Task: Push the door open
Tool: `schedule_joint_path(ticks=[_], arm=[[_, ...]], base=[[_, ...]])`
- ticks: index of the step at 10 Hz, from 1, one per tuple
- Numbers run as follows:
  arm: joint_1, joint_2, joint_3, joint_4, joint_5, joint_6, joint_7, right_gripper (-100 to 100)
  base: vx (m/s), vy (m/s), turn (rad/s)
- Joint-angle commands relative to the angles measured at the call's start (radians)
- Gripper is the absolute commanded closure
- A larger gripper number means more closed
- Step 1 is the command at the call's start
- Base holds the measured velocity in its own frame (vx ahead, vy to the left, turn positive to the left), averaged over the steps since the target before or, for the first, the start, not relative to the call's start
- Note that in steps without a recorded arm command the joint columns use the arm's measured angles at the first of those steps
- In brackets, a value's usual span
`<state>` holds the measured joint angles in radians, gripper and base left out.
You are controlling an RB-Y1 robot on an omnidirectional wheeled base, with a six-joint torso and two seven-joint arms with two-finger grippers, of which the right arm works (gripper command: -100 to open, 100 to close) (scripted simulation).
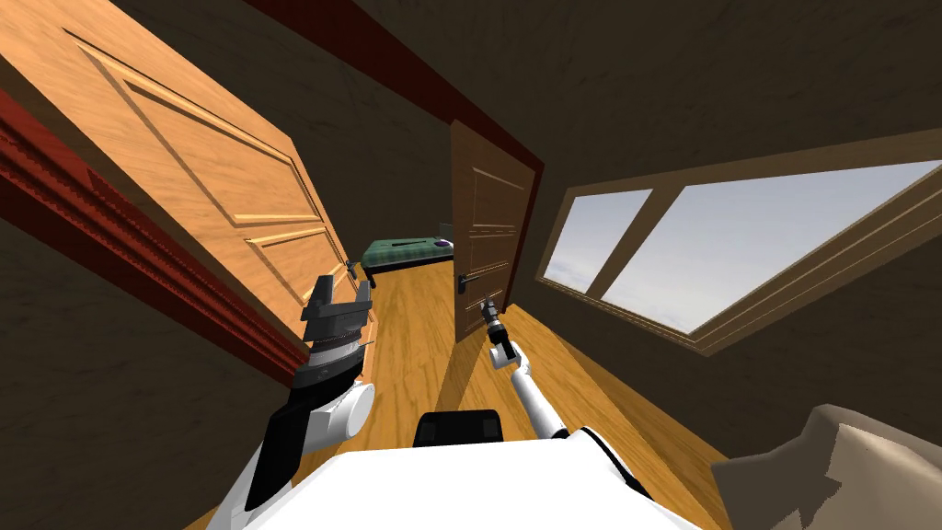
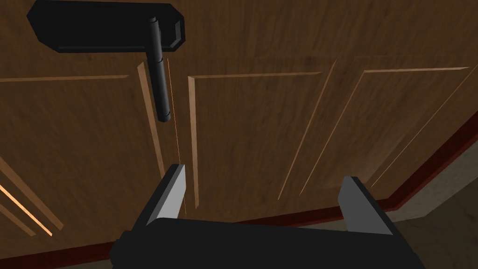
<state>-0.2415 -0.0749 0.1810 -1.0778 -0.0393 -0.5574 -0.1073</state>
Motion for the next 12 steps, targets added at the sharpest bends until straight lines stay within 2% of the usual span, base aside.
schedule_joint_path(ticks=[1,8,9,11,12], arm=[[-0.029,0.003,0.007,0.05,0.001,-0.003,-0.006,-100],[-0.145,0.025,0.039,0.234,0.009,0.002,-0.025,-100],[-0.176,0.032,0.048,0.284,0.011,0.004,-0.03,-100],[-0.203,0.04,0.056,0.328,0.013,0.005,-0.035,-100],[-0.23,0.048,0.063,0.371,0.015,0.006,-0.039,-100]], base=[[0.057,-0.075,0.055],[0.077,-0.093,0.057],[0.093,-0.111,0.094],[0.089,-0.116,0.054],[0.088,-0.122,0.072]])
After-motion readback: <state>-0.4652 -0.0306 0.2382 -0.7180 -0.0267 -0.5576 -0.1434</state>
